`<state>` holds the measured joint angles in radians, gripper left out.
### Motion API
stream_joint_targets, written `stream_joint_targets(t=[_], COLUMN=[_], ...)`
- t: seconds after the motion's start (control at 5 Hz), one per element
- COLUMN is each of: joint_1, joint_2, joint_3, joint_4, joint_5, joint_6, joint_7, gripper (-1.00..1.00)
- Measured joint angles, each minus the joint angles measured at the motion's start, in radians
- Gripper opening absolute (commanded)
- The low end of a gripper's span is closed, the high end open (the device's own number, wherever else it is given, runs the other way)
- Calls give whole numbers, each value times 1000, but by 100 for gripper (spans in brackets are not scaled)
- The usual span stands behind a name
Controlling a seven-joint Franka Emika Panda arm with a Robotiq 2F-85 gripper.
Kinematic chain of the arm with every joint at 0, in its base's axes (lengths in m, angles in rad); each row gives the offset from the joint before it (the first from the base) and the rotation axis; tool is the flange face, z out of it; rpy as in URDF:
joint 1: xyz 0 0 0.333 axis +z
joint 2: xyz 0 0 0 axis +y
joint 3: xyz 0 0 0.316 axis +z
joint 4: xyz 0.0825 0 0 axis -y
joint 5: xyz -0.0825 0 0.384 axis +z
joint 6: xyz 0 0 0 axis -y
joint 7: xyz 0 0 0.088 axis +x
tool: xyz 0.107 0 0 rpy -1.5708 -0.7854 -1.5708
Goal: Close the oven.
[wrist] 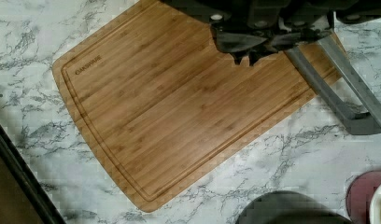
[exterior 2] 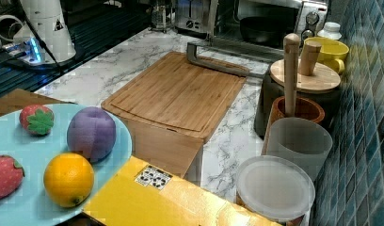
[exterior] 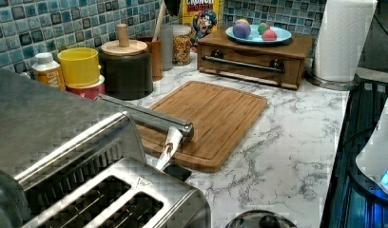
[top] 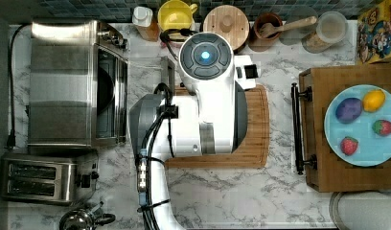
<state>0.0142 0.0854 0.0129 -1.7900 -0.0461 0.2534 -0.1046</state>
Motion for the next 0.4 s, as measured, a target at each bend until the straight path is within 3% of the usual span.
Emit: stream_joint_targets(t=[0.4], joint_1=[2], joint_2=[11], joint_3=[4], joint_4=[-23], joint_5=[-1], joint_6=[42], joint_7=[-47], gripper=[-100])
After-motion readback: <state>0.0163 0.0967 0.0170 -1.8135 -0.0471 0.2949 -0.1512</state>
